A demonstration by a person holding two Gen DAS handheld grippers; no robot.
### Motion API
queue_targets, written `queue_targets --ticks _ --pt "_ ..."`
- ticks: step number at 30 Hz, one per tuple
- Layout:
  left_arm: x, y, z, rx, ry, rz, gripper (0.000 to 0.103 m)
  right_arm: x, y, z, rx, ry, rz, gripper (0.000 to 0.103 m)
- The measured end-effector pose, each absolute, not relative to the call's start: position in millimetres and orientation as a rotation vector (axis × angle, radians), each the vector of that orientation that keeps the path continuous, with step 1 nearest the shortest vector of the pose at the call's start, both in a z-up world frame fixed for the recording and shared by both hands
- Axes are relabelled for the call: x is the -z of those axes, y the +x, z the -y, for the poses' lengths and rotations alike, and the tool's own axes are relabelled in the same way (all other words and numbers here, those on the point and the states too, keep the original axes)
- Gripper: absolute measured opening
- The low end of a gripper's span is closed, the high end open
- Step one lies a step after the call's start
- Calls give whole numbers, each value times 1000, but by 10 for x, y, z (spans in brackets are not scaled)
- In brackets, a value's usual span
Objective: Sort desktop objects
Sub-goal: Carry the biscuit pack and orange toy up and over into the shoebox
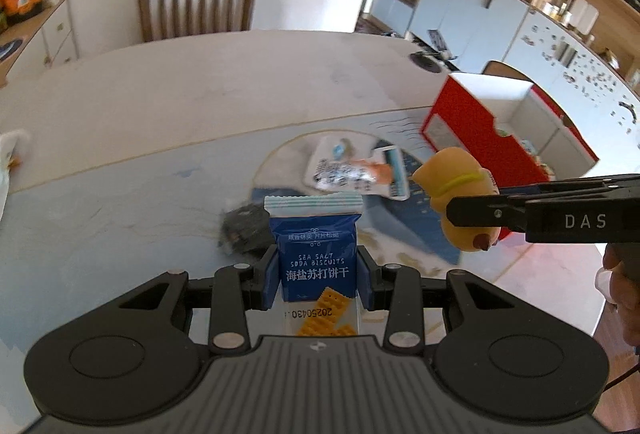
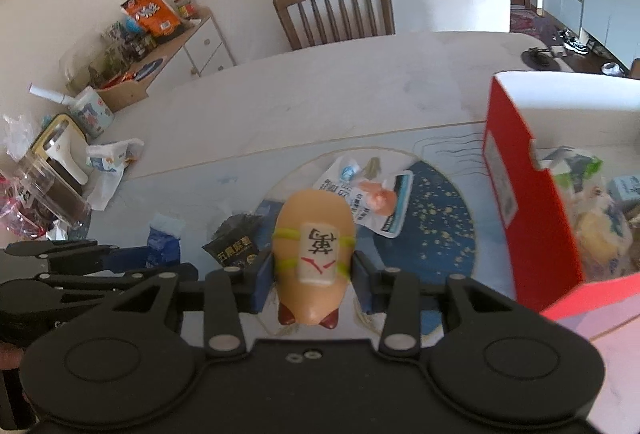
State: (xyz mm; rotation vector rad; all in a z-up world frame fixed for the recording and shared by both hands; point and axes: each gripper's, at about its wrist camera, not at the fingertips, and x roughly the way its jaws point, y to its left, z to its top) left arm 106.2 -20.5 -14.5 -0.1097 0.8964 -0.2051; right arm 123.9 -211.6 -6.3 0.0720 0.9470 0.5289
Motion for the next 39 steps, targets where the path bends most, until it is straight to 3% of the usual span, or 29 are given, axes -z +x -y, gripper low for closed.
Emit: queue_targets --ticks 39 --pt "-317 1678 1865 490 85 -869 37 -415 1325 3704 -392 158 -850 40"
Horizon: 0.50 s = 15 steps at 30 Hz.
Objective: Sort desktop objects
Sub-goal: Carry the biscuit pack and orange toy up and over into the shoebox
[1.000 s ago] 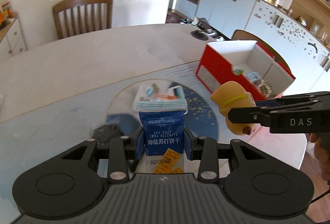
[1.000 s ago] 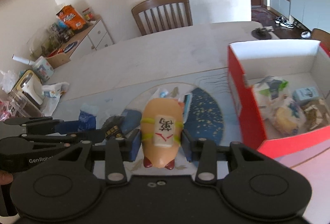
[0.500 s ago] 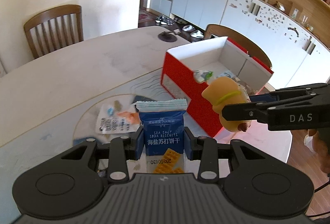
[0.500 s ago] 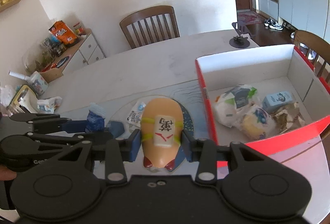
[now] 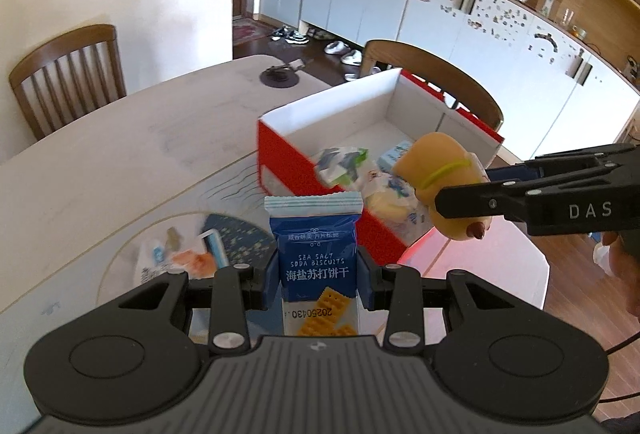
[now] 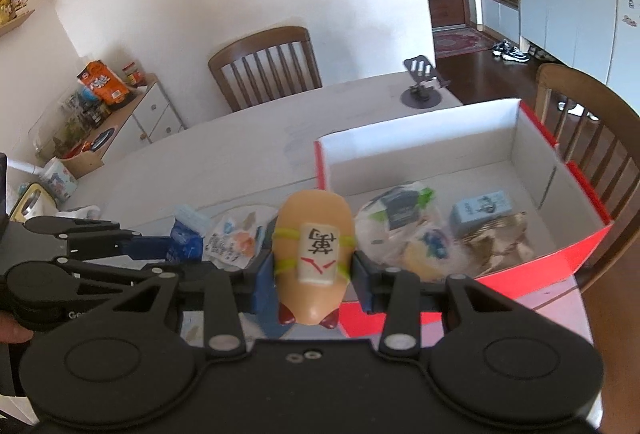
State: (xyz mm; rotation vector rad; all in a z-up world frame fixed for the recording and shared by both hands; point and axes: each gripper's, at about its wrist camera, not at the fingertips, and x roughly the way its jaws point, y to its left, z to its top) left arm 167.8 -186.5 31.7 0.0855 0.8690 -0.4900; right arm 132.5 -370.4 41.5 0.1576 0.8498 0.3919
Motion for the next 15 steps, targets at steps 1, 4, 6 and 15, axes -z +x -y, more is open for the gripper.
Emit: queue_targets --ticks 1,4,6,15 --pt "-320 1691 1905 494 88 -868 37 -415 1336 3745 -389 160 -849 40" --pt "-332 1737 2030 511 98 -868 37 -417 1367 3862 -380 164 -848 40" --pt "-345 1763 2130 521 106 -867 37 -421 1394 3941 -373 165 -846 41" --pt "-399 1885 2494 552 140 -863 37 -443 1519 4290 -329 157 -836 41"
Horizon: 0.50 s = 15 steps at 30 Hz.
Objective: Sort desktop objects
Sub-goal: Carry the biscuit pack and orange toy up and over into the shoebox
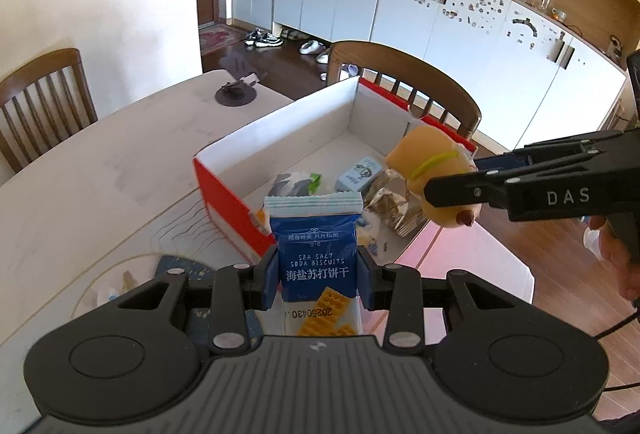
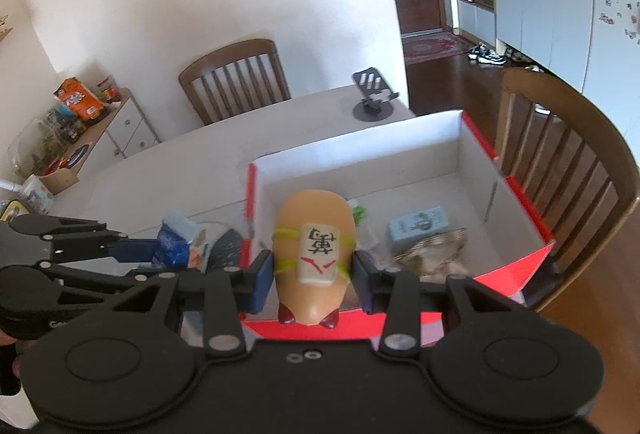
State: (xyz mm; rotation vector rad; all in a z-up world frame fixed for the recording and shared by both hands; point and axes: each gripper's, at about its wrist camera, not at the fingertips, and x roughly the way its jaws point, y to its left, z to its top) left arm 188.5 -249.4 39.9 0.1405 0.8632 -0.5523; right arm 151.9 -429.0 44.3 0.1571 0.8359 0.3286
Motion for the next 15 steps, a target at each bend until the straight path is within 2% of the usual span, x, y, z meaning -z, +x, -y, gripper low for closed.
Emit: queue_targets --ticks 15 --pt "-264 2235 2996 588 164 -917 37 -286 1877 4646 -255 134 -858 41"
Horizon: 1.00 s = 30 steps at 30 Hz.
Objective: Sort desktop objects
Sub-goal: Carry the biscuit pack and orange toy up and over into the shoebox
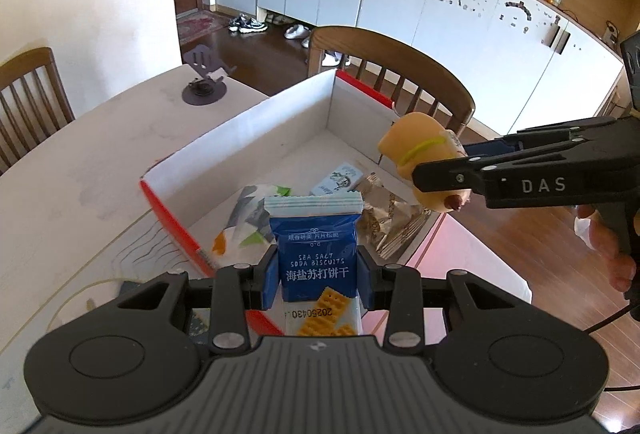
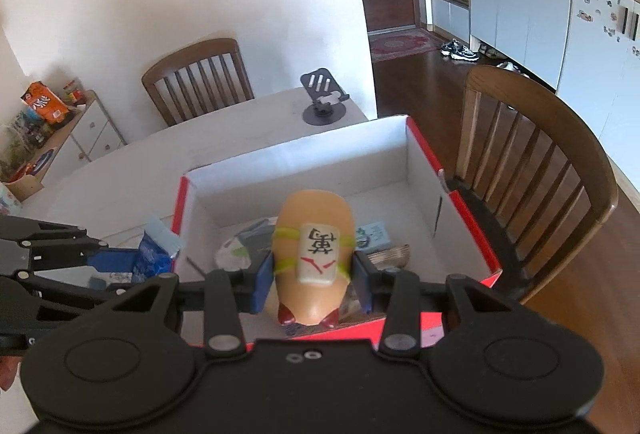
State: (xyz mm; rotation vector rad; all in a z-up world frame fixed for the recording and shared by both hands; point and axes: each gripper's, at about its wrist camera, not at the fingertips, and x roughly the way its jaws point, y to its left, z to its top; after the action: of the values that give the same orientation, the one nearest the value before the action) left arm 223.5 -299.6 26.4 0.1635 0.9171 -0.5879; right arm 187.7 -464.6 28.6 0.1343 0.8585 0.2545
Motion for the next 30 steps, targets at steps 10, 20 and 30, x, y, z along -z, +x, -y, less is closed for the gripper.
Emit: queue_targets --ticks 10,20,30 --pt "-182 2514 3252 600 183 -950 37 -181 2195 4731 -258 109 -883 41" --pt "34 2857 3371 575 152 -1028 37 49 2633 4733 -261 92 -932 40" --pt "166 3112 3598 568 177 -1069 37 299 3059 4661 -240 54 -998 40"
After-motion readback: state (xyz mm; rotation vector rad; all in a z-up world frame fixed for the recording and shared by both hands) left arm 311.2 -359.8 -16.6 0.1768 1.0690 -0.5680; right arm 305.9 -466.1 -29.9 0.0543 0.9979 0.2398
